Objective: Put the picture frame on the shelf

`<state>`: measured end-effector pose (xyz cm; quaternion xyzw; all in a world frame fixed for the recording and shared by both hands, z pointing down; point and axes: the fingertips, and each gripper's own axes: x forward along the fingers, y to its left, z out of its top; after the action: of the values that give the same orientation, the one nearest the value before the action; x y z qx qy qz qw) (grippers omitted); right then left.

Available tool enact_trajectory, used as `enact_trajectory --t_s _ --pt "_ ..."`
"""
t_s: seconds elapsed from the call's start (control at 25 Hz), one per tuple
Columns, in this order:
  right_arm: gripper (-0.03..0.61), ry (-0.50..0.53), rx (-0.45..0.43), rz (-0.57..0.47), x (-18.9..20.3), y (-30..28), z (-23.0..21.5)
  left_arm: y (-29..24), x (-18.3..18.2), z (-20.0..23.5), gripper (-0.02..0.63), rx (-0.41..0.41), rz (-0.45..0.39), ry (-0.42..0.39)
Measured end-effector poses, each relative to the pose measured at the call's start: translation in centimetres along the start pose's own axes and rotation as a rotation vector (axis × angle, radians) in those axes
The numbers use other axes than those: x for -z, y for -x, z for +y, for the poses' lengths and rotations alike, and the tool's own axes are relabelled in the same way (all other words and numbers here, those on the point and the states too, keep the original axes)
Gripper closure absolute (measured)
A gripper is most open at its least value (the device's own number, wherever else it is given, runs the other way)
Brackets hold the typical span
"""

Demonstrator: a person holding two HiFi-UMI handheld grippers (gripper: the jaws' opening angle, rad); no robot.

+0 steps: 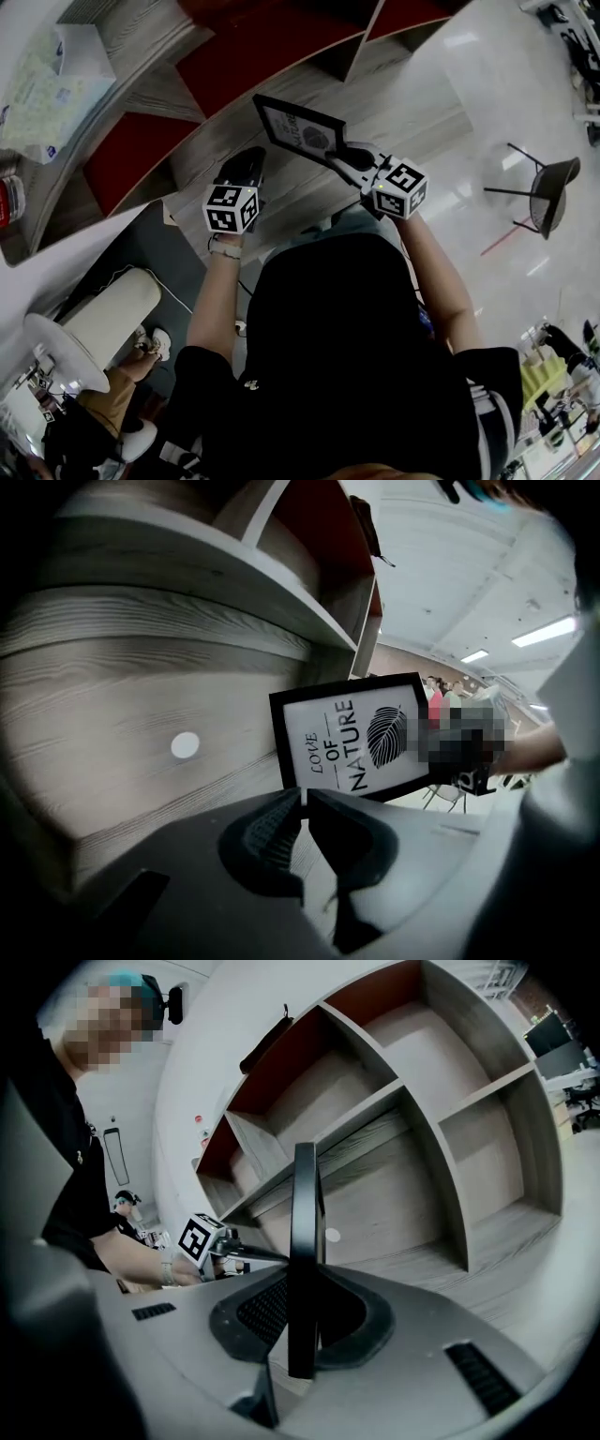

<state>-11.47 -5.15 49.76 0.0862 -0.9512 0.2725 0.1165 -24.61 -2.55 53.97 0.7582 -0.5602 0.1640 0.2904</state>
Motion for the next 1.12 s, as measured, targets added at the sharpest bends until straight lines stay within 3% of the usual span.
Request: enact_trajectory --t_s 0.16,0.76,1.0,1.12 --pt "0.541 -0.03 -0.021 -0.015 0.5 -0.8 -1.0 -1.7 0.5 1.4 0.594 0.014 0.013 0.059" --pt "0.541 0.036 -0.178 0.046 2.5 -2.4 -5.2 -8.4 2.5 4.1 0.417 -0.026 0.099 0.093" --pt "0.541 0.058 -0.257 0.071 3.1 -3.7 -6.7 -9.3 3.2 5.0 0.419 0.009 0.107 0.107" --pt "0.541 0.07 -0.286 0.099 3.4 -4.6 -7.6 -9.8 3.6 5.4 0.462 0.014 0.114 0.115"
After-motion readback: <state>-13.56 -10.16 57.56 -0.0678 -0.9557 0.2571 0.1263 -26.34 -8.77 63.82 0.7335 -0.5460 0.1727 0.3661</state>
